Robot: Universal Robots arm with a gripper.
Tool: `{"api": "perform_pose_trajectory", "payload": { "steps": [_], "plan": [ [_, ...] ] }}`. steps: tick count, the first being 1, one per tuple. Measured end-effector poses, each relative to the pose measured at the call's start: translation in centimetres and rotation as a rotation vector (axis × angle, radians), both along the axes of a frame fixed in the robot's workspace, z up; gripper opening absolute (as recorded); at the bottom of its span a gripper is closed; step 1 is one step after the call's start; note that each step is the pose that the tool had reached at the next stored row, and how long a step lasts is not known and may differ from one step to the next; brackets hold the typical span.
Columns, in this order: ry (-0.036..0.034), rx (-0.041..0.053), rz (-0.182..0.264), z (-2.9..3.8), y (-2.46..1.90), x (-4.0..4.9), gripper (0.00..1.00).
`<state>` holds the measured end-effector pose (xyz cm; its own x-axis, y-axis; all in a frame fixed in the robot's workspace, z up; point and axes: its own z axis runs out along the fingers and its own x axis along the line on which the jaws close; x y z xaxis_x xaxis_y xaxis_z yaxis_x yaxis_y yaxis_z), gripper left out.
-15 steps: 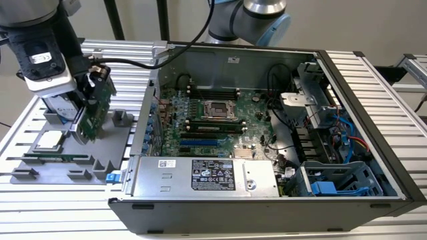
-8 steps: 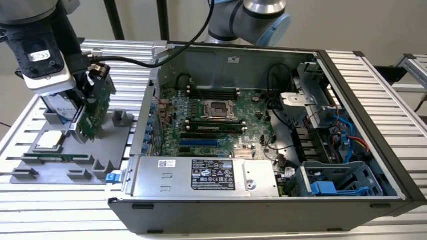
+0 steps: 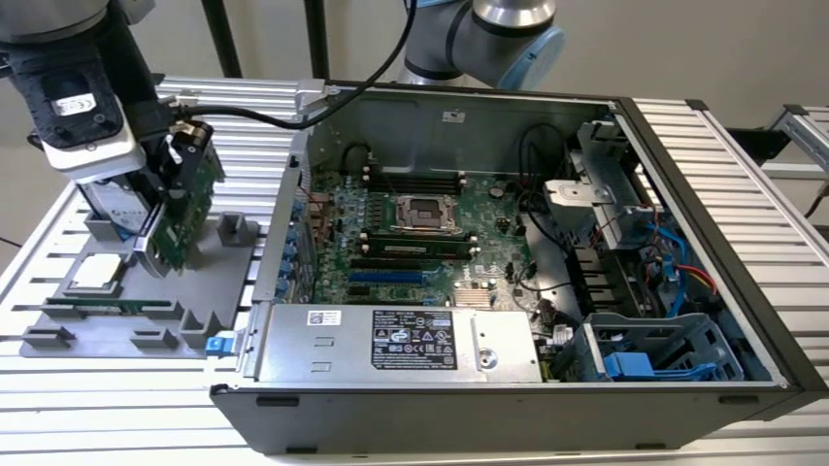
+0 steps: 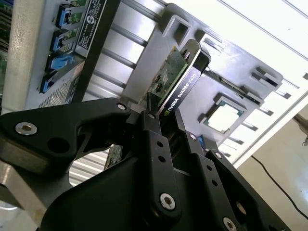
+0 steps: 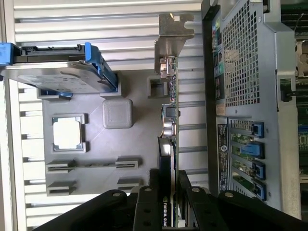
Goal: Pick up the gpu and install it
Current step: 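Pick up the gpu and move the gpu toward the slot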
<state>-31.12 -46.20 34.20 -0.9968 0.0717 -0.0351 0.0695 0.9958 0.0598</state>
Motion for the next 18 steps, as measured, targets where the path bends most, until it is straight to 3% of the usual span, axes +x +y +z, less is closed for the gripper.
{"api": "perform_pose_trajectory", "payload": {
  "steps": [18],
  "plan": [
    [0.0001, -0.0001, 0.000, 0.47, 0.00, 0.00, 0.00]
  ]
}}
